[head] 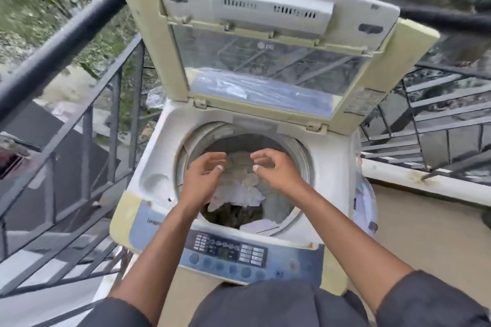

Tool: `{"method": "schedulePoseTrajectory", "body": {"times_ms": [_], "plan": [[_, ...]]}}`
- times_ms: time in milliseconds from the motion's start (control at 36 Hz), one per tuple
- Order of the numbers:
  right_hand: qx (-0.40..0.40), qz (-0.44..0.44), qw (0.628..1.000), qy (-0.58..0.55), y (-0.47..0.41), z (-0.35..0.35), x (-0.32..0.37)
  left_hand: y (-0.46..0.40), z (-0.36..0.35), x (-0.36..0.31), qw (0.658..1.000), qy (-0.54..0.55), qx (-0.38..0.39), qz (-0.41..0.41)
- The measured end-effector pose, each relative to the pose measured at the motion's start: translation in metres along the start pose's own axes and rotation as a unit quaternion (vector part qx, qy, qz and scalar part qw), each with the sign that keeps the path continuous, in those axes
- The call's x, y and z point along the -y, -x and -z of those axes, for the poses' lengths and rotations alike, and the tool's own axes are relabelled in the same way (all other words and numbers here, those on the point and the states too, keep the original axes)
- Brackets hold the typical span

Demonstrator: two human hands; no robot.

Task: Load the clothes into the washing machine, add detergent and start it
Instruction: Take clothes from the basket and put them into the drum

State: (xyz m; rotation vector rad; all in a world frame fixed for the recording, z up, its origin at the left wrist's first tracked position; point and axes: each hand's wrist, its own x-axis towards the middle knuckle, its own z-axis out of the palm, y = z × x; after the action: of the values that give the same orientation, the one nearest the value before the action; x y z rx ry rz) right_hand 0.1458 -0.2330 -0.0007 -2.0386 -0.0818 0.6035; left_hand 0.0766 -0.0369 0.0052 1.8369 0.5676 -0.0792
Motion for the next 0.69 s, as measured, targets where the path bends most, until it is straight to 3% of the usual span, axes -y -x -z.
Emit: {"method": "schedulePoseTrajectory", "body": {"times_ms": [139,306,472,583,694], "plan": [[-0.05,0.025,0.998,-0.035,0.031,0.029,-0.016,0.002,-0.022,-0.005,0.998,-0.032,0.045,-0.016],[-0.189,0.046,0.976,-0.103,0.078,0.087,-0.046,0.014,-0.065,-0.04,0.991,-0.029,0.107,-0.069],[-0.312,-0.006,0.94,-0.139,0.109,0.157,-0.103,0.026,-0.137,-0.091,0.976,-0.012,0.202,-0.085],[-0.34,-0.061,0.929,-0.13,0.114,0.193,-0.15,0.025,-0.195,-0.115,0.963,-0.028,0.259,-0.069],[-0.317,-0.111,0.938,-0.09,0.105,0.224,-0.209,0.026,-0.265,-0.132,0.952,-0.055,0.293,-0.067]]}}
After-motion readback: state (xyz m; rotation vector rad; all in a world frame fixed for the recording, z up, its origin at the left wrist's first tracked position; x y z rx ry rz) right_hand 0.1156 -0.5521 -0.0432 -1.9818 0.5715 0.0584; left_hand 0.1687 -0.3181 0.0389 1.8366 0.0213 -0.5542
